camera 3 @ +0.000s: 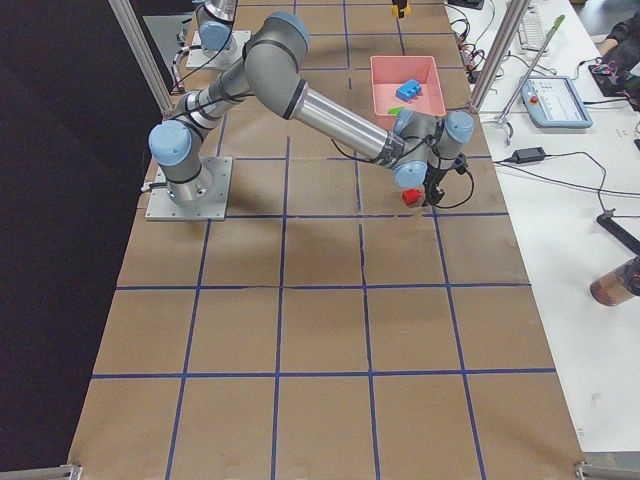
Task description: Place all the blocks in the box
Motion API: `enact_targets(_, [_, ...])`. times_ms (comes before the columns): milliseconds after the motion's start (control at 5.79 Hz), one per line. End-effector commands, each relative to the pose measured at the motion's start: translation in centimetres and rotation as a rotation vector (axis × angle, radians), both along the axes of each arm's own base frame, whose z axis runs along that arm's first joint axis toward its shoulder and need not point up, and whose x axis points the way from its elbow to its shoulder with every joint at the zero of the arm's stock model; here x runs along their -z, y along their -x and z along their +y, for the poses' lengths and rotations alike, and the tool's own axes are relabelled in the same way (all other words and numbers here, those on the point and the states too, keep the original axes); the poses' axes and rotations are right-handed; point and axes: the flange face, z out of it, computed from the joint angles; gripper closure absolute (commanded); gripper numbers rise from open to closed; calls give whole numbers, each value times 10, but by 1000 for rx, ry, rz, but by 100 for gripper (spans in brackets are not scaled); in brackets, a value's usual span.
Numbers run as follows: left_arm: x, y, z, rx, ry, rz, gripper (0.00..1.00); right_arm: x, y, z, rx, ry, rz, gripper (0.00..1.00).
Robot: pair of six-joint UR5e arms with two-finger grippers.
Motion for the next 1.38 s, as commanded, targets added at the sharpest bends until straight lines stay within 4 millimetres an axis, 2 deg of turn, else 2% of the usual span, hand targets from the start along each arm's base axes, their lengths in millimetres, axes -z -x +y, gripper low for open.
enact_targets(0, [-34, 141, -10, -220, 15, 118, 92, -1, -1, 3, 6, -7, 1, 42])
enact_targets(173, [-31, 200, -5, -297, -12, 163, 89, 2, -1, 5, 6, -15, -1, 47])
enact_targets(345, [-19, 230, 0, -353, -50, 187, 58, 7, -2, 9, 6, -24, -3, 47])
enact_targets(518, [-1, 265, 10, -421, -102, 206, 34, 8, -2, 9, 6, -19, -2, 51])
enact_targets(691, [9, 276, 11, -433, -137, 236, 10, -2, -2, 8, 9, -3, 2, 74])
enact_targets(864, [9, 282, 11, -474, -177, 307, 1, -8, -1, 6, 9, 6, 4, 81])
enact_targets(1036, [6, 283, 12, -473, -183, 323, 1, -23, -1, 4, 9, 31, 10, 81])
enact_targets(1209, [3, 274, 9, -478, -180, 323, 1, -45, -2, 5, 19, 60, 17, 81])
